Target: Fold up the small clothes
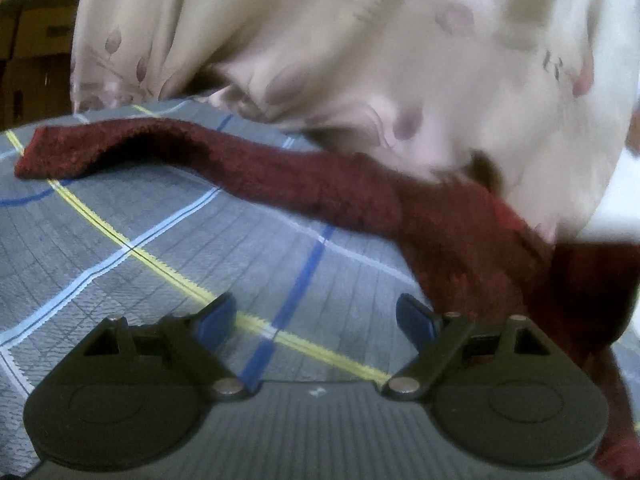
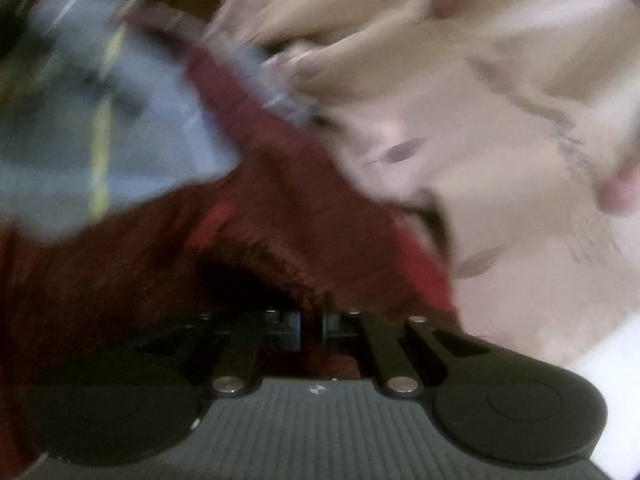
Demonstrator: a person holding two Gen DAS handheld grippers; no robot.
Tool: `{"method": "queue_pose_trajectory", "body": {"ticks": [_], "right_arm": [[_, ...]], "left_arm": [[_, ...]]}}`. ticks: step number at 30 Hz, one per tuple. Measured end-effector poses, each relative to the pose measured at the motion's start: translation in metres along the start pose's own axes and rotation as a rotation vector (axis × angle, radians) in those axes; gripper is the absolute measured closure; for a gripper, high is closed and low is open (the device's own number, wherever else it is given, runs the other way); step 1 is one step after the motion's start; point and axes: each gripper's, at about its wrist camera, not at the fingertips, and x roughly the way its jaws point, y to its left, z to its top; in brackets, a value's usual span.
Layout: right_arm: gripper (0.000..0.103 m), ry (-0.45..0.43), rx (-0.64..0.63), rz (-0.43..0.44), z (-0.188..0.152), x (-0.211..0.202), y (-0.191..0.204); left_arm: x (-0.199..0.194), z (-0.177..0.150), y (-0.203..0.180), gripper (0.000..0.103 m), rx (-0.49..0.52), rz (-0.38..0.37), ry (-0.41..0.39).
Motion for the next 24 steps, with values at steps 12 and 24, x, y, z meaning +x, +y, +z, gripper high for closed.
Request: {"method": "queue_pose_trajectory", "body": {"ticks": [12, 24], "right_arm": [[0.093, -0.072, 0.972, -0.468, -0.170, -0.105, -0.308], [0.053, 0.071, 1.461, -0.580, -0.376, -0.085, -0.327]], "left_arm": [[0.001, -0.001, -0.007, 0.015, 0.047, 0.033, 0.010], [-0.018, 0.012, -0.019, 0.015, 0.066, -0.098, 0.094]]}}
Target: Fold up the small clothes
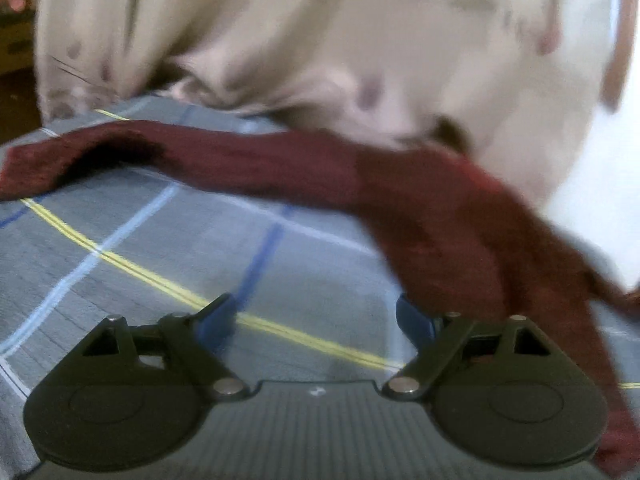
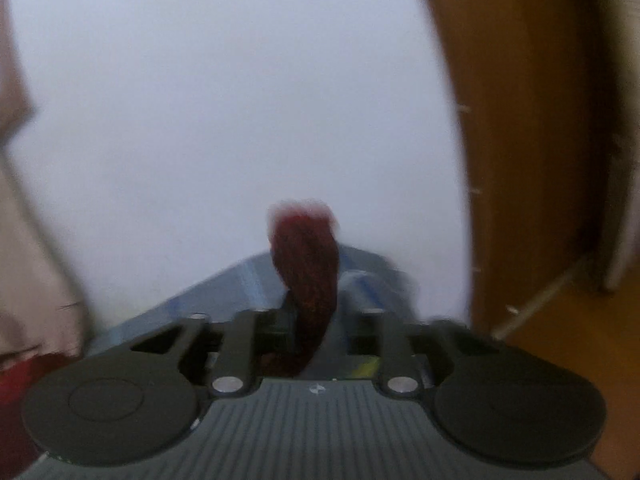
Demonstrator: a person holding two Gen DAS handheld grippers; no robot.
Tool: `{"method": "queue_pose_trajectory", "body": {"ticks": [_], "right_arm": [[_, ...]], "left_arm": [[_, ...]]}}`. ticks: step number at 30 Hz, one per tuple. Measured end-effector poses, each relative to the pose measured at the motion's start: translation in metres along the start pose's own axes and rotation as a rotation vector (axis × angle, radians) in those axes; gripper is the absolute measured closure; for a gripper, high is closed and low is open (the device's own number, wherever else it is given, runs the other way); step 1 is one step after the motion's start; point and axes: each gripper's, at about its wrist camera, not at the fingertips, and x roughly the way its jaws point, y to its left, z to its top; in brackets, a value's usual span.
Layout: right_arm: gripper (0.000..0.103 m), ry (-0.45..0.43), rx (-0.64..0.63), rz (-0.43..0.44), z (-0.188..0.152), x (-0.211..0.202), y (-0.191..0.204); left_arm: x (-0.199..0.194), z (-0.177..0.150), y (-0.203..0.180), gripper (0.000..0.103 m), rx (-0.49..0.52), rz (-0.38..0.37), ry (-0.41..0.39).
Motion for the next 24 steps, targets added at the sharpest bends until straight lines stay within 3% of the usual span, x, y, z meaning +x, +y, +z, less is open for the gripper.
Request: {"method": "queue_pose_trajectory", "body": {"ticks": [1, 3, 5, 8, 11, 14, 16, 18, 20, 22, 24], "right_arm": [[0.039, -0.016, 0.055, 0.006, -0.007, -0.006, -0.008], [0.037, -0.044, 0.084, 0.041, -0.021, -0.027, -0.006], [0.037, -0.030, 0.066, 0.169, -0.040, -0.060, 0.005], [0.034, 0.185, -0.005, 0.445, -0.094, -0.106, 0.047], [0.015, 0.292, -0.214, 0.613, -0.172, -0.171, 0.104], [0.014, 0.300, -0.425, 0.624, -0.235, -0.222, 0.140], [0.012, 0.326, -0.445, 0.622, -0.257, -0.238, 0.155], [0.006, 0.350, -0.393, 0.638, -0.264, -0.234, 0.158], [0.006, 0.358, -0.362, 0.580, -0.270, -0.226, 0.163], [0.007, 0.351, -0.387, 0.547, -0.276, -0.221, 0.161], [0.007, 0.332, -0.448, 0.528, -0.291, -0.233, 0.155]], "left_arm": [[-0.008, 0.002, -0.002, 0.015, -0.024, -0.035, 0.007], [-0.019, 0.003, -0.004, 0.015, -0.068, -0.118, 0.055], [-0.030, -0.002, -0.010, 0.015, -0.097, -0.187, 0.104], [-0.047, -0.018, -0.019, 0.015, -0.097, -0.281, 0.145], [-0.058, -0.041, -0.022, 0.015, -0.134, -0.351, 0.226], [-0.062, -0.066, -0.024, 0.015, -0.233, -0.453, 0.323], [-0.065, -0.078, -0.032, 0.015, -0.231, -0.508, 0.341], [-0.065, -0.084, -0.048, 0.015, -0.143, -0.489, 0.316], [-0.063, -0.086, -0.067, 0.015, -0.045, -0.461, 0.275], [-0.064, -0.084, -0.082, 0.015, 0.017, -0.461, 0.242], [-0.060, -0.084, -0.103, 0.015, 0.119, -0.408, 0.214]]}}
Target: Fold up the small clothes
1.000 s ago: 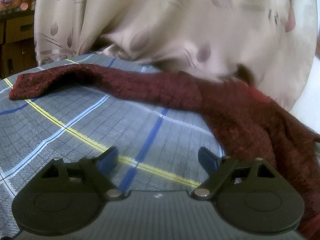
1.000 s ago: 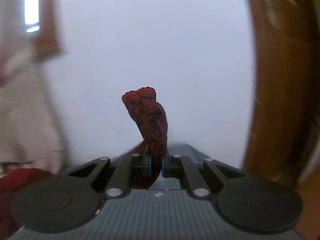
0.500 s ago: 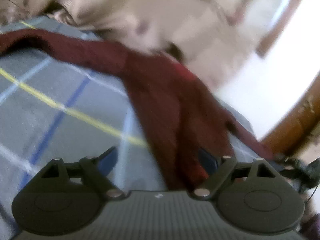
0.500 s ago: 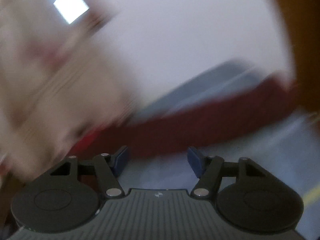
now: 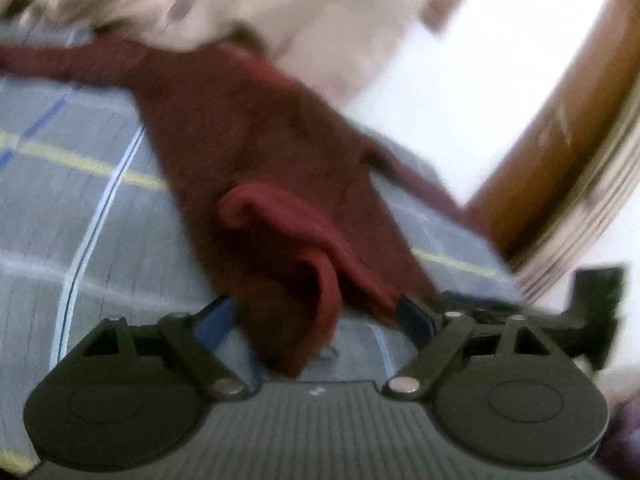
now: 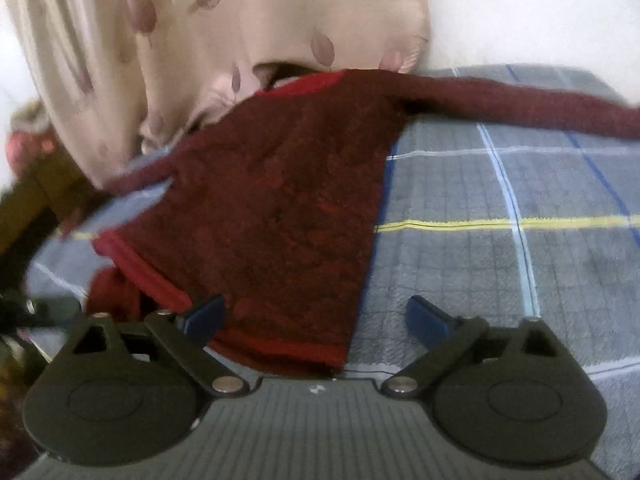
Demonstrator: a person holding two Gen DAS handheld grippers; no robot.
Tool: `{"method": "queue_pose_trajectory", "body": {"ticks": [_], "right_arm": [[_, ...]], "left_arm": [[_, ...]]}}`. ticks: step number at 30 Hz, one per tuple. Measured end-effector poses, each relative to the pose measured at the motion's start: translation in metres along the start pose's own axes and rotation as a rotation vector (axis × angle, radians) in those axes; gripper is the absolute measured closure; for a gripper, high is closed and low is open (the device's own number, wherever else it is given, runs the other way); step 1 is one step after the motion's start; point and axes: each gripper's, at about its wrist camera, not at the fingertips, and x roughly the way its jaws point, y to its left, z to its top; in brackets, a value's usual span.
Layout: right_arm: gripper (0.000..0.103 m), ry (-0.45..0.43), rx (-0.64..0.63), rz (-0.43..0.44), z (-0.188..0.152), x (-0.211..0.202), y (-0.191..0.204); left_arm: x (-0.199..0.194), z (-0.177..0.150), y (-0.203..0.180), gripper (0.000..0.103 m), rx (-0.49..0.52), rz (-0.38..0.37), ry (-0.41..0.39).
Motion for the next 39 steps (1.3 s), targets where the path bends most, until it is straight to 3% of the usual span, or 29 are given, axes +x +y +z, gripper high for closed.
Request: {"method": "queue_pose_trajectory", "body": {"ticks": [2, 3, 4, 5, 6, 7, 8, 9, 10, 11, 13, 19, 23, 27, 29, 31, 33, 36, 37, 38, 39], "right_arm": [[0.007, 0.006, -0.049, 0.015, -0.004, 0.000, 0.008], [0.007, 0.004, -0.056, 0.011, -0.006, 0.001, 0.010], [0.008, 0.001, -0.062, -0.002, -0.008, 0.002, 0.011], [0.013, -0.005, -0.064, -0.017, -0.009, 0.003, 0.011], [0.017, -0.011, -0.067, -0.034, -0.010, 0.003, 0.013], [0.028, -0.014, -0.071, -0.052, -0.009, 0.004, 0.015], [0.046, -0.015, -0.073, -0.059, -0.009, 0.007, 0.016], [0.057, -0.018, -0.068, -0.065, -0.008, 0.008, 0.016], [0.075, -0.018, -0.060, -0.076, -0.007, 0.009, 0.015], [0.083, -0.023, -0.045, -0.086, -0.007, 0.009, 0.012], [0.088, -0.031, 0.027, -0.059, -0.005, 0.010, 0.000], [0.091, -0.101, 0.272, 0.086, 0.006, -0.026, -0.022], [0.091, -0.183, 0.353, 0.161, 0.018, -0.077, -0.024], [0.092, -0.181, 0.423, 0.175, 0.008, -0.113, -0.031], [0.092, -0.143, 0.441, 0.122, -0.006, -0.112, -0.041], [0.092, -0.086, 0.508, 0.079, -0.025, -0.102, -0.057], [0.091, -0.058, 0.536, 0.021, -0.041, -0.097, -0.070], [0.077, -0.128, 0.524, 0.004, -0.046, -0.104, -0.077], [0.047, -0.161, 0.514, 0.022, -0.042, -0.104, -0.078], [0.015, -0.167, 0.481, 0.032, -0.036, -0.101, -0.076], [0.007, -0.171, 0.437, 0.037, -0.030, -0.096, -0.074]], "left_arm": [[0.017, -0.001, -0.013, 0.018, 0.091, 0.084, 0.039], [0.021, -0.005, -0.015, 0.026, 0.124, 0.120, 0.030], [0.022, -0.007, -0.019, 0.057, 0.159, 0.156, 0.008], [0.023, -0.007, -0.018, 0.073, 0.174, 0.164, 0.019], [0.022, -0.005, -0.014, 0.073, 0.154, 0.158, 0.022], [0.020, -0.002, -0.009, 0.078, 0.114, 0.140, 0.020], [0.018, -0.001, -0.001, 0.082, 0.061, 0.126, 0.019], [0.017, 0.000, 0.005, 0.083, 0.036, 0.119, 0.015], [0.015, 0.000, 0.010, 0.083, 0.015, 0.117, 0.005], [0.009, -0.001, 0.014, 0.084, -0.007, 0.119, -0.009], [-0.007, 0.001, 0.023, 0.084, -0.033, 0.150, -0.051], [-0.086, 0.028, 0.043, 0.084, -0.102, 0.332, -0.274], [-0.146, 0.032, 0.032, 0.085, -0.022, 0.430, -0.395], [-0.159, 0.015, 0.049, 0.085, -0.027, 0.501, -0.350], [-0.154, 0.007, 0.065, 0.085, -0.091, 0.557, -0.319], [-0.156, 0.001, 0.079, 0.085, -0.144, 0.531, -0.326], [-0.151, 0.005, 0.084, 0.083, -0.134, 0.493, -0.314], [-0.130, 0.016, 0.089, 0.052, -0.090, 0.373, -0.230], [-0.121, 0.018, 0.091, 0.031, -0.070, 0.349, -0.216], [-0.109, 0.024, 0.093, 0.027, -0.060, 0.319, -0.196], [-0.101, 0.025, 0.096, 0.027, -0.057, 0.293, -0.192]]}}
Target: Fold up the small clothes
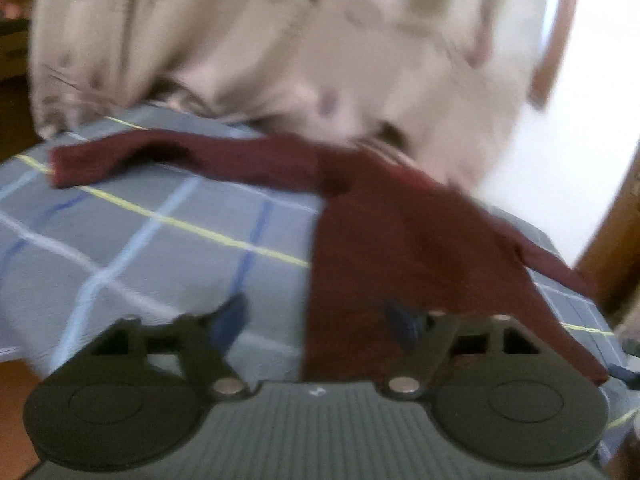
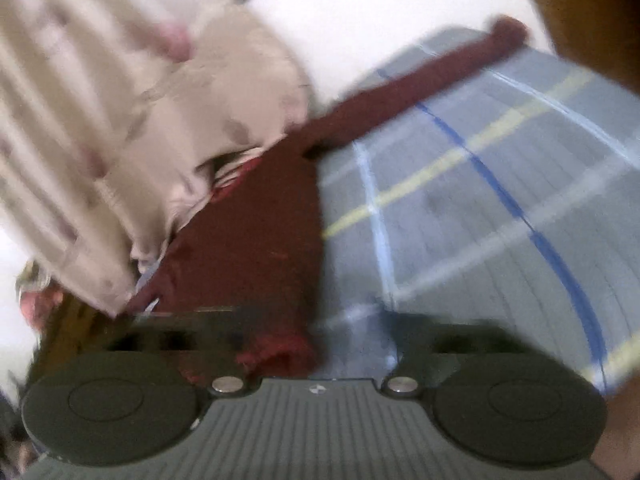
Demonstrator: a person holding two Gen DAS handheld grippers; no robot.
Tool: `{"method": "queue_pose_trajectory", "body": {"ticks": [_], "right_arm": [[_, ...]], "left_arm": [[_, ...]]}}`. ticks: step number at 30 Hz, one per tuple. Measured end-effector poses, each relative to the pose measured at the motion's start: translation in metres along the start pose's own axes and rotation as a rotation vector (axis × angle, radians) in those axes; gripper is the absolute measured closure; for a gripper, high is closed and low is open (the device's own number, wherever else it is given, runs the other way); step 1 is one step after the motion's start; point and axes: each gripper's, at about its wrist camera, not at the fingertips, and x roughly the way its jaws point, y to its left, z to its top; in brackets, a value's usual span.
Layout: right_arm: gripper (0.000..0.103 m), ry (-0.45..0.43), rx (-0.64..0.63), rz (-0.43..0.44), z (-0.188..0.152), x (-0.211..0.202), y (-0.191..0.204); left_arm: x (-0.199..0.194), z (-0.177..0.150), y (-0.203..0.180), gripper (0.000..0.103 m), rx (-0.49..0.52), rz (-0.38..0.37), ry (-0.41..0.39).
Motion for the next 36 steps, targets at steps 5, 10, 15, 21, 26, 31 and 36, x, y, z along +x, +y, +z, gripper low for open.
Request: {"method": "queue_pose_trajectory", "body": {"ticks": [5, 10, 15, 21, 26, 31, 36], "right_arm": [[0.008, 0.073, -0.077, 0.041, 0.009, 0.042, 0.009], [0.032, 0.161, -0.155, 0.057, 0.007, 0.074, 0.020], [0.090, 0.227, -0.135, 0.096, 0.000, 0.092, 0.029], [0.090, 0.109, 0.086, 0.274, 0.024, 0.035, 0.031], [0.090, 0.100, 0.153, 0.302, 0.018, -0.006, 0.032], [0.090, 0.214, 0.234, 0.175, -0.019, 0.012, 0.000], [0.069, 0.216, 0.242, 0.134, -0.030, 0.012, -0.016]], "left_arm": [[0.054, 0.004, 0.002, 0.027, -0.015, -0.137, 0.177], [0.086, 0.002, -0.004, 0.039, 0.005, -0.267, 0.298], [0.085, 0.007, 0.005, 0.091, -0.116, -0.259, 0.335], [0.017, 0.038, -0.006, 0.091, -0.040, -0.296, 0.216], [0.006, 0.013, -0.010, 0.091, -0.012, -0.268, 0.290], [0.023, -0.024, 0.001, 0.088, -0.022, -0.199, 0.353], [-0.016, 0.008, -0.001, 0.073, -0.016, -0.154, 0.185]]}}
